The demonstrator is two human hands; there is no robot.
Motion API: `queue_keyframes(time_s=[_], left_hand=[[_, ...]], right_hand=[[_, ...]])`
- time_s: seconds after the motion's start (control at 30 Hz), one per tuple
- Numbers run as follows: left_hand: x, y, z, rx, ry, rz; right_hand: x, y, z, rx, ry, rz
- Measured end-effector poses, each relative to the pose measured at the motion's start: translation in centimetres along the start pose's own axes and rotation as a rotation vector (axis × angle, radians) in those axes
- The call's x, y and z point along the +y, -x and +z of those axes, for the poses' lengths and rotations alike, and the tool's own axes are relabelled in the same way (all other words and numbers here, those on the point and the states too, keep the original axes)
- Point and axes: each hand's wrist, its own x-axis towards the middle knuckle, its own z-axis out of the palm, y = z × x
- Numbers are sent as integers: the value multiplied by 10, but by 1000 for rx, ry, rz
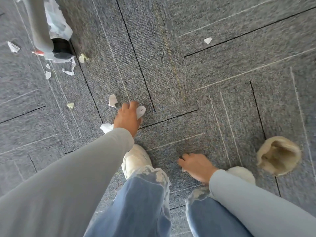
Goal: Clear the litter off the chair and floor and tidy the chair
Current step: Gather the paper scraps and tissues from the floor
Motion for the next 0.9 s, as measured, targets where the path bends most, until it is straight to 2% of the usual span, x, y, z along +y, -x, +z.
queue_keyframes(time_s=[0.1,0.2,0.3,0.43,0.67,0.73,0.9], left_hand=[[-5,-9,2,-5,63,-32],[-17,-13,3,-19,115,-79],[-26,-15,6,-10,158,-88],[-33,-15,11,47,123,-70],[-34,-13,13,8,98,-54],[-36,-7,9,29,175,-99],[-63,-7,-11,205,391,-298]], right_hand=[[0,-7,-12,24,-21,-28],[0,-21,-38,157,-54,-47],[5,-39,-69,217,-80,-48],[8,-61,-98,314,-60,-10],[7,-79,-128,402,-31,-11],[8,-80,-134,436,-33,-14],[11,-92,-160,452,2,-67]])
